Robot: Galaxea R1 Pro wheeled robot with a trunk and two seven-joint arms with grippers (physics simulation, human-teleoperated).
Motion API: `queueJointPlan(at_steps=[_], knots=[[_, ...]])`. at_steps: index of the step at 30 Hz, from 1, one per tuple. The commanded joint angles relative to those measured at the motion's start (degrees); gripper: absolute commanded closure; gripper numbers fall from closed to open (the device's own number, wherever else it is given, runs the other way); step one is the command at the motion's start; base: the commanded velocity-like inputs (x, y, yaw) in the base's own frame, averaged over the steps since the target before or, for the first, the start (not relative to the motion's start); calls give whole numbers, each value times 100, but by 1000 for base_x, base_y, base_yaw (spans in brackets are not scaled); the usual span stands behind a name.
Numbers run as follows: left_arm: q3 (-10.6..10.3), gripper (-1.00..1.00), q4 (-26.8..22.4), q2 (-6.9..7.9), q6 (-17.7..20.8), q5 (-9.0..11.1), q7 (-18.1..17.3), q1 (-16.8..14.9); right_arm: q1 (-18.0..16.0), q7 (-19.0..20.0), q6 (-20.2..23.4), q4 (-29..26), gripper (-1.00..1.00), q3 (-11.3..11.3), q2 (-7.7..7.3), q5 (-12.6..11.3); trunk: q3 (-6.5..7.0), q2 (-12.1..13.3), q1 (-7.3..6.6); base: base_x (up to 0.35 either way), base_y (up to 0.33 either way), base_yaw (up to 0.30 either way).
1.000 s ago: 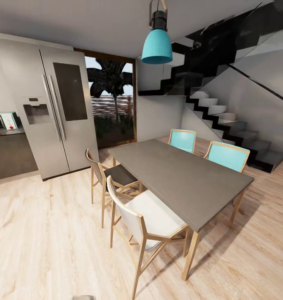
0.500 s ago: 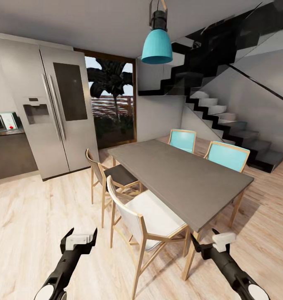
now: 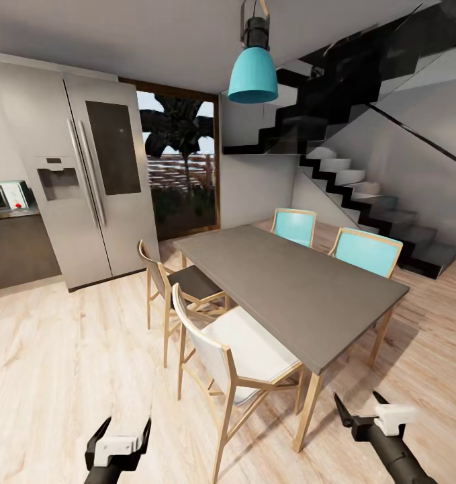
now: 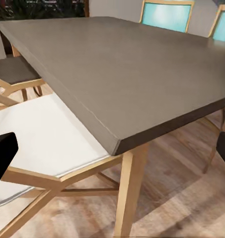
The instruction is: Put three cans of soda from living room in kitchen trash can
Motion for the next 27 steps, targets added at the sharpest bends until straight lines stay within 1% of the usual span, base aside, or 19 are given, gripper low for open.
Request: queueJointPlan(at_steps=[1, 2, 4, 5, 9, 16, 24, 27], knots=[[4, -100, 28, 4, -48, 3, 1, 5, 2, 2, -17, 27, -100, -18, -7, -66, 0, 0, 0, 0, 0, 0], [15, -100, 111, 30, -175, 50, 7, 9, 7, 7, -47, 80, -100, -50, -16, -201, 0, 0, 0, 0, 0, 0], [19, -100, 211, 62, -238, 147, 7, 11, 9, 5, -59, 124, -100, -63, -17, -254, 0, 0, 0, 0, 0, 0], [20, -100, 304, 102, -282, 250, 7, 12, 10, 4, -67, 186, -100, -74, -7, -287, 0, 0, 0, 0, 0, 0], [16, -100, 394, 148, -328, 365, 15, 13, 11, -4, -71, 276, -100, -85, 16, -322, 0, 0, 0, 0, 0, 0], [11, -100, 476, 175, -352, 433, 36, 14, 12, -7, -77, 344, -100, -94, 29, -344, 0, 0, 0, 0, 0, 0], [8, -100, 499, 172, -354, 437, 41, 11, 12, -6, -83, 400, -100, -94, 32, -346, 0, 0, 0, 0, 0, 0], [1, -100, 509, 168, -355, 420, 42, 10, 7, -39, -74, 539, -100, -90, 23, -339, 0, 0, 0, 0, 0, 0]])
